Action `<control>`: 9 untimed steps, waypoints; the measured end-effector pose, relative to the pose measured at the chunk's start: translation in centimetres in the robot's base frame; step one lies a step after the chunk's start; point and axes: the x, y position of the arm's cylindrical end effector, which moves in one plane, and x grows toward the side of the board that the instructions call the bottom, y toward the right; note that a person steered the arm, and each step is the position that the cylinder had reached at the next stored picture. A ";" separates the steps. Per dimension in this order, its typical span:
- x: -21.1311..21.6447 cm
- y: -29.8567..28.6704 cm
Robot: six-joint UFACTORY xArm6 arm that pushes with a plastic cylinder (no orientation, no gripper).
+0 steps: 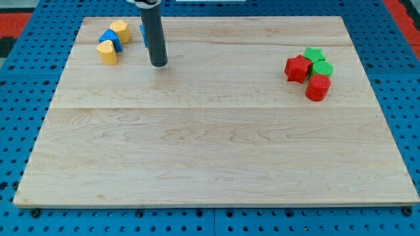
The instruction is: Move hexagon with cube towards the center
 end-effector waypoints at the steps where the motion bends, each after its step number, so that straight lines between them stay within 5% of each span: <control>1: 0.0 0.0; 3: 2.8 0.7; 5: 6.6 -6.1; 7: 1.4 -14.3; 9: 0.2 -15.1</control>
